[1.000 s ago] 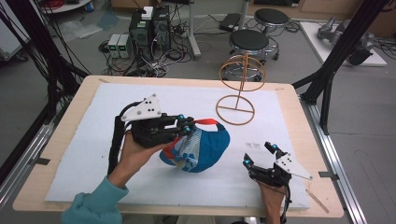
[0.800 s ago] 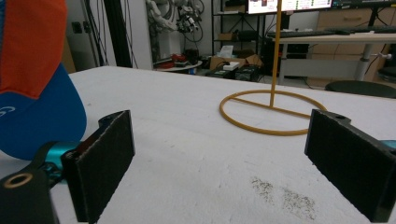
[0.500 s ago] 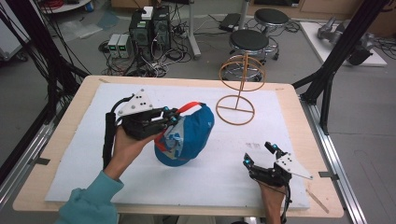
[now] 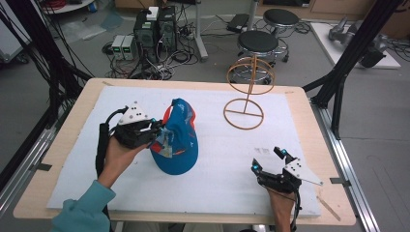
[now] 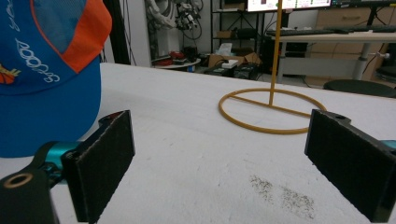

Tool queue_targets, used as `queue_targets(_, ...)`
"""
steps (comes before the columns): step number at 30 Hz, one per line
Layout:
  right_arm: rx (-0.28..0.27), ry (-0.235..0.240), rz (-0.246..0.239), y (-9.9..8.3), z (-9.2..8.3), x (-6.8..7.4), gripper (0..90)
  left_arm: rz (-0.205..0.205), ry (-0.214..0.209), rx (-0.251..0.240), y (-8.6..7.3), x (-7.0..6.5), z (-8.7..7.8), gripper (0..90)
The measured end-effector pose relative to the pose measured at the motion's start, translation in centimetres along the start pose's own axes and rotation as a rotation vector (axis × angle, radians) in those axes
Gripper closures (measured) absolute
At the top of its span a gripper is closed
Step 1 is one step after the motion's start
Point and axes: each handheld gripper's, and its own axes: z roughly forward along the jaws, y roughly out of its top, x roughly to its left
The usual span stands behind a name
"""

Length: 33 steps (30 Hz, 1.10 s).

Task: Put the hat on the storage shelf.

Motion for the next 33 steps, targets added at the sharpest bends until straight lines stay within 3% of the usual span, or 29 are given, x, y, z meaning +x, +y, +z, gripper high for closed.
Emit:
queue_targets(9,0.002,-0.003,-0.003,0.0,0.0,0.0,7.3,0.005,0.028,0.124,-2.7,0.4,1.3,79.4)
queue_targets(14,0.007,0.000,0.000,0.0,0.0,0.1,7.3,-0.002,0.051,0.144,-3.3,0.9,1.3,76.3)
queue_targets(20,0.006,-0.002,-0.002,0.0,0.0,0.1,7.3,-0.012,0.050,0.134,-3.5,1.1,1.1,73.1)
queue_targets(27,0.008,-0.001,-0.004,0.0,0.0,0.1,7.3,-0.022,0.070,0.114,-3.9,1.3,0.7,48.8)
queue_targets(31,0.009,-0.003,-0.003,0.0,0.1,0.1,7.3,-0.037,0.070,0.086,-4.4,1.5,0.3,28.9)
queue_targets(33,0.012,-0.002,0.002,0.1,0.1,0.1,7.3,-0.037,0.053,0.075,-4.6,1.7,0.0,23.7)
